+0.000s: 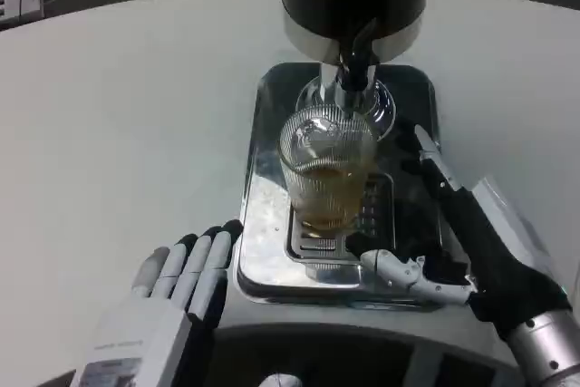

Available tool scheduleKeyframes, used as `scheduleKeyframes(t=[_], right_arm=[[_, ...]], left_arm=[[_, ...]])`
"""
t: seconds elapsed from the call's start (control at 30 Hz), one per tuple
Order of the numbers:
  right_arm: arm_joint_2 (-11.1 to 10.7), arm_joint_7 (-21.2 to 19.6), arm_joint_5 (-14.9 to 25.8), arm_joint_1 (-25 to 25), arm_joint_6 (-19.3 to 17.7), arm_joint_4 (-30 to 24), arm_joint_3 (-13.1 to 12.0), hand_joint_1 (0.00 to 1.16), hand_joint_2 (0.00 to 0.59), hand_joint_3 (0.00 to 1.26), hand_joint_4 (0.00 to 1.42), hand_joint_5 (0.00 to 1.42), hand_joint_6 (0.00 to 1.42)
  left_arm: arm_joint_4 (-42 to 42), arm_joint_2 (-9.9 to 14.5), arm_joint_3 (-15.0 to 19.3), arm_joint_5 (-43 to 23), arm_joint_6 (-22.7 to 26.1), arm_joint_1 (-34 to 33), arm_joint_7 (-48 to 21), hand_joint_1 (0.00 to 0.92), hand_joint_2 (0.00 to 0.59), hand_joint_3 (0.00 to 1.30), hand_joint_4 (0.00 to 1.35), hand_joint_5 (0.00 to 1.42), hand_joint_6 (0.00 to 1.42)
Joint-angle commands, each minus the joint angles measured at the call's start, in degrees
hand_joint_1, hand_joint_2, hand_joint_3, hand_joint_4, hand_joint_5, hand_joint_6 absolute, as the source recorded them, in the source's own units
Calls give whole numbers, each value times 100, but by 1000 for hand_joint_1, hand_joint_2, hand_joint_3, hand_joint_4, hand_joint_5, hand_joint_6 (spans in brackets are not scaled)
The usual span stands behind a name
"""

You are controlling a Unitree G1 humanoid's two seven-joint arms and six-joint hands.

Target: Grasp the cup under the faucet to collect the drink, then remove the cup.

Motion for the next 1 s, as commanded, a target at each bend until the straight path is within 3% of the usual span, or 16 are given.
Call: scheduleKeyframes(t=[0.03,1.0], right_arm=[[82,31,135,-228,-85,168,96,626,221,0,64,137,264],[546,-198,145,-1293,-213,1320,460,647,217,0,82,170,286]], left_arm=[[-84,36,27,-21,57,107,-77,0,180,0,0,0,0],[-318,-19,86,26,263,343,-215,0,186,0,0,0,0]])
